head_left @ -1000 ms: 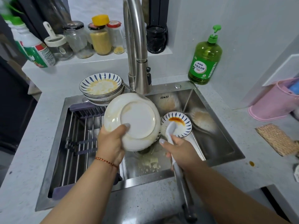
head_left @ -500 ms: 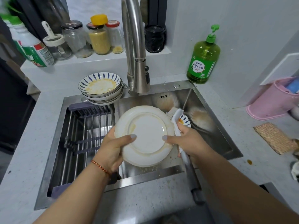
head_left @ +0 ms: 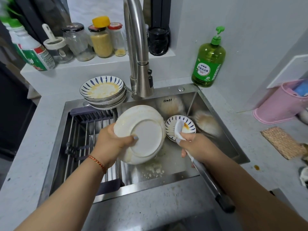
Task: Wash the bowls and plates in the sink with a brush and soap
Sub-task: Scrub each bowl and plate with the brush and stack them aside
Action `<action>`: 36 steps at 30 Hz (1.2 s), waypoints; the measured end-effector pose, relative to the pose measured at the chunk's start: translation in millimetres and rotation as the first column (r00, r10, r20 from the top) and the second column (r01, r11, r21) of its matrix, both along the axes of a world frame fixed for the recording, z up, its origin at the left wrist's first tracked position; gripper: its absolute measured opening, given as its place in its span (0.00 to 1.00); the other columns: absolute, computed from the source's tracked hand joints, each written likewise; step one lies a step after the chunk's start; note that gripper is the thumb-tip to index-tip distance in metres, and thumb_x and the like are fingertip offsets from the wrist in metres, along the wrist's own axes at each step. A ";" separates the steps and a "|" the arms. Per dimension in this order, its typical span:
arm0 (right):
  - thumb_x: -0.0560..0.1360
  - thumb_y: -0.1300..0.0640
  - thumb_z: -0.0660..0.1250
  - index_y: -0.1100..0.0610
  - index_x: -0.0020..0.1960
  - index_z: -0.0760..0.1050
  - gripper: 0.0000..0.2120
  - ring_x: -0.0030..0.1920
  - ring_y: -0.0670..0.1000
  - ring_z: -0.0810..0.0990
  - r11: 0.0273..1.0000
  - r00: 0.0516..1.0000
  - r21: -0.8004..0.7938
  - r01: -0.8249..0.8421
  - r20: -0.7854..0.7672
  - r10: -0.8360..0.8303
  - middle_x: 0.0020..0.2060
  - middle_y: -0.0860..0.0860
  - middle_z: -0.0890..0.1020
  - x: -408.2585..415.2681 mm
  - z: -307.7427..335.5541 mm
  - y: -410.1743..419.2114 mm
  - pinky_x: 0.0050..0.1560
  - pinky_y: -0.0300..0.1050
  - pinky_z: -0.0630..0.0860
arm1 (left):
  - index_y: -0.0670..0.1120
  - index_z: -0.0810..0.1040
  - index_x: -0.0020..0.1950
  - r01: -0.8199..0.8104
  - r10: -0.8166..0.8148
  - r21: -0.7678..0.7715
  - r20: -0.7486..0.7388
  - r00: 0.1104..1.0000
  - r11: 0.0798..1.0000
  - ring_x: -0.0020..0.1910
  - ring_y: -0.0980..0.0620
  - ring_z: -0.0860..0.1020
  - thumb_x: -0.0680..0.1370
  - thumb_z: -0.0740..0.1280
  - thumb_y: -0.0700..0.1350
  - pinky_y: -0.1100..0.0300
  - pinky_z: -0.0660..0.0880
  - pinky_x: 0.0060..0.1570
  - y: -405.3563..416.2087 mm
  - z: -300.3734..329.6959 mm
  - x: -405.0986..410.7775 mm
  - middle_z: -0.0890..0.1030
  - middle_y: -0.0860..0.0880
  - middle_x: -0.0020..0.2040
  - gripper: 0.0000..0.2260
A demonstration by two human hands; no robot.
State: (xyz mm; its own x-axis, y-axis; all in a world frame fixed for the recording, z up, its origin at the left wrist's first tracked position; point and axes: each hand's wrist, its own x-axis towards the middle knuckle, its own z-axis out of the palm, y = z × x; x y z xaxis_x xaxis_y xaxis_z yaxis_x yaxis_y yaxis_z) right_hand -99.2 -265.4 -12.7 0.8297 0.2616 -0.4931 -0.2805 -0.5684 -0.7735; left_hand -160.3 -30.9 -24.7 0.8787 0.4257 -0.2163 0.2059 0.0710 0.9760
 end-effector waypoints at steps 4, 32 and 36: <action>0.79 0.54 0.63 0.55 0.57 0.79 0.10 0.21 0.44 0.70 1.000 0.999 0.004 -0.005 0.050 0.005 0.24 0.48 0.74 -1.2 6.7 10.7 0.25 0.38 0.71 | 0.47 0.80 0.46 0.088 -0.090 0.199 0.001 0.996 0.976 0.38 0.57 0.80 0.60 0.80 0.35 0.66 0.78 0.36 -8.7 -2.7 -1.1 0.83 0.51 0.43 0.19; 0.80 0.50 0.54 0.45 0.76 0.55 0.25 0.59 0.56 0.75 0.813 0.806 -0.450 -0.370 0.280 0.522 0.60 0.54 0.77 -27.5 19.2 50.5 0.59 0.48 0.72 | 0.40 0.79 0.54 -0.119 0.124 -0.234 0.008 0.992 0.965 0.48 0.38 0.82 0.67 0.75 0.33 0.42 0.80 0.47 -11.7 -20.8 10.4 0.83 0.38 0.50 0.17; 0.79 0.50 0.55 0.45 0.76 0.56 0.26 0.57 0.53 0.75 0.774 0.820 -0.498 -0.391 0.194 0.539 0.59 0.51 0.77 -27.3 12.2 37.2 0.54 0.45 0.71 | 0.43 0.78 0.52 -0.116 0.123 -0.190 0.024 0.992 0.975 0.46 0.43 0.82 0.71 0.71 0.30 0.48 0.81 0.43 -0.9 -20.6 6.6 0.83 0.44 0.47 0.14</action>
State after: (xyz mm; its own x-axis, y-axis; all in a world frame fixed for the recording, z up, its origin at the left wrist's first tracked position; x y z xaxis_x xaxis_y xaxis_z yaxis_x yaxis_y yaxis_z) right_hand -126.5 -228.2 -0.5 0.7845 0.4856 -0.3857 0.3160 -0.8481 -0.4252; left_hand -153.7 -31.8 -45.3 0.8325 0.4830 -0.2716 0.1500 0.2753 0.9496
